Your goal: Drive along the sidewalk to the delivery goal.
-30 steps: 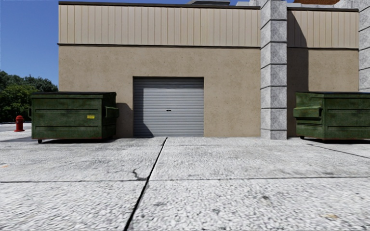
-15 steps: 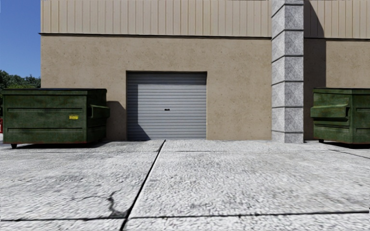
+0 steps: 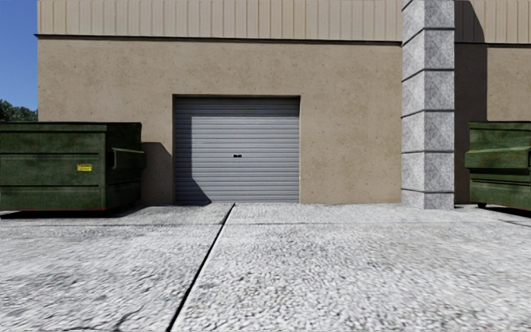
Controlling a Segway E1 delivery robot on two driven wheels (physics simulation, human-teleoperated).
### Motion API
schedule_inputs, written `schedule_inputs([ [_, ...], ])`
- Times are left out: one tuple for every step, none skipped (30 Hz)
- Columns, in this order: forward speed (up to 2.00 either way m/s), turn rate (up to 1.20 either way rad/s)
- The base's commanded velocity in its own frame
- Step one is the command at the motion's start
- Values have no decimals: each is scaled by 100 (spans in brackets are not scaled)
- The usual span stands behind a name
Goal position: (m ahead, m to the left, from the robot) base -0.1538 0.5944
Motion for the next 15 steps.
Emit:
schedule_inputs([
  [0, 0],
  [0, 0],
  [0, 0],
  [0, 0],
  [0, 0],
  [0, 0],
  [0, 0],
  [0, 0],
  [0, 0],
  [0, 0],
  [0, 0],
  [0, 0],
  [0, 0],
  [0, 0],
  [0, 0],
])
